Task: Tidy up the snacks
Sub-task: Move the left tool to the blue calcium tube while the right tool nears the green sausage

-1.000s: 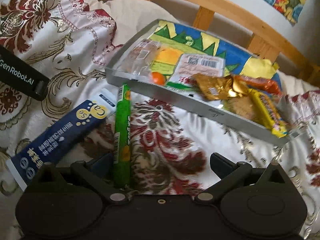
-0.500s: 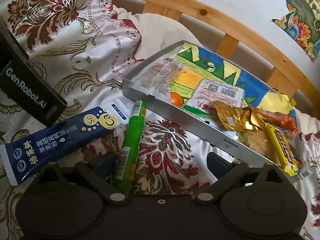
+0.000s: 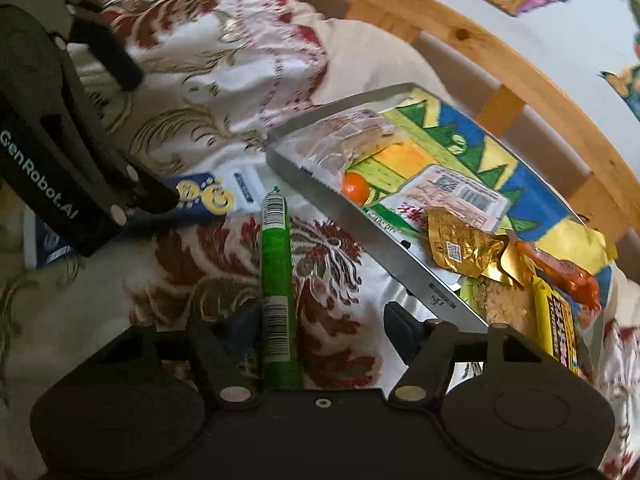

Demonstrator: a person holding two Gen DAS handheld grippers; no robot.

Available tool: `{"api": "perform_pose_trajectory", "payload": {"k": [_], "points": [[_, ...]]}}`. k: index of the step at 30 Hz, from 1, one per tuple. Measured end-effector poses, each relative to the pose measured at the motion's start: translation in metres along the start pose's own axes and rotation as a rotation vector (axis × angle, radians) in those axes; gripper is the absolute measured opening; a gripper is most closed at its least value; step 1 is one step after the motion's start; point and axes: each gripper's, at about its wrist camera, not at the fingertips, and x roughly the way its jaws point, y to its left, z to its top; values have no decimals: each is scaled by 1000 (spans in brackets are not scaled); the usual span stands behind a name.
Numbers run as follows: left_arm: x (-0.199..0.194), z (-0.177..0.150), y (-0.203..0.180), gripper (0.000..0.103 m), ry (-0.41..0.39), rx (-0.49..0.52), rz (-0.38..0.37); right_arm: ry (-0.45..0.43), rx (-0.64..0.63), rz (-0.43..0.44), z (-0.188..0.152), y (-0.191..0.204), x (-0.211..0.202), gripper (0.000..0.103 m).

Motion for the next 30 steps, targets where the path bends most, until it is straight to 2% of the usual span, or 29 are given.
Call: {"api": "perform_pose_trajectory", "payload": {"k": [3,6,12,17,21,26,28,30], "points": [[9,-4,-8,102,36,46,32,-20,-20,10,-6,-2,0,74],[19,-10,-10,102,82,70,38,-43,26,17,-6,-4,5,75],[17,-13,-13,102,47,83,5,-82,54,51,3,-8,14,74],[17,-14,-22,102,10,143,-3,-77,79,95,2,-12,18,70],[19,-10,-16,91,32,103,-43,-76,81,127,-4,-15,14,62],[12,-7,-11,78,2,64,-57,-72,98,159,-6,-18,12,58],[12,-7,-12,65,3,64,-63,-69,97,164,-6,-18,12,56],[12,-8,-13,58,13,65,-75,-69,98,169,-6,-17,11,53]]}}
